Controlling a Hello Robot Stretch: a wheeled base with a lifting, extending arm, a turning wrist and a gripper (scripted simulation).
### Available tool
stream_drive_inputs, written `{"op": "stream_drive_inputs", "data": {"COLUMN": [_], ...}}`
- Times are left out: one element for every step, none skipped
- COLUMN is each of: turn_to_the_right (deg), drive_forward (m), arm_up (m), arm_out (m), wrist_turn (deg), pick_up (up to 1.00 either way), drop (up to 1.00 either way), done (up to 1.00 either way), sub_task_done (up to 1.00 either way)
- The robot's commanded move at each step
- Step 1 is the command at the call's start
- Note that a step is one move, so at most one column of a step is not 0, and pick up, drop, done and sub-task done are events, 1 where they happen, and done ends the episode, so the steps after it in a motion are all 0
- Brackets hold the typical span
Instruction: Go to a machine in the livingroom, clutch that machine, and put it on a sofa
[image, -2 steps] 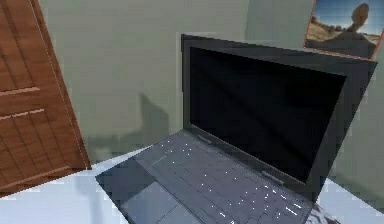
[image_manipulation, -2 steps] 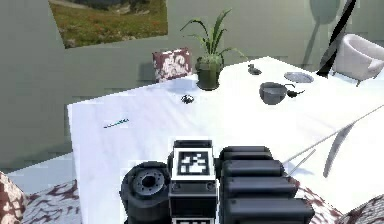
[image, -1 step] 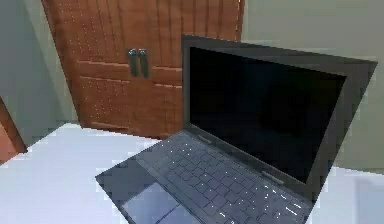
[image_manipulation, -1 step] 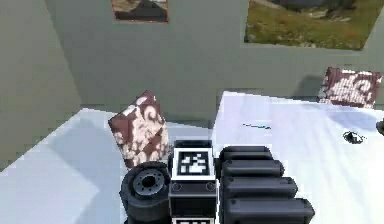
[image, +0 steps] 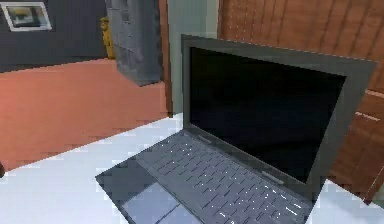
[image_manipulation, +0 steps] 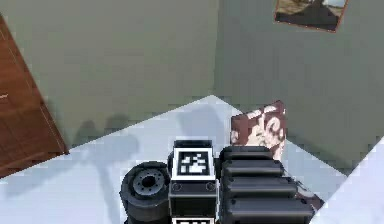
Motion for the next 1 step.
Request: {"op": "stream_drive_inputs", "data": {"turn_to_the_right": [0.0], "drive_forward": [0.25], "arm_up": [0.00], "arm_out": [0.00], "wrist_turn": [0.0], "pick_up": [0.00], "drop": [0.00], "done": [0.00], "sub_task_done": [0.00]}}
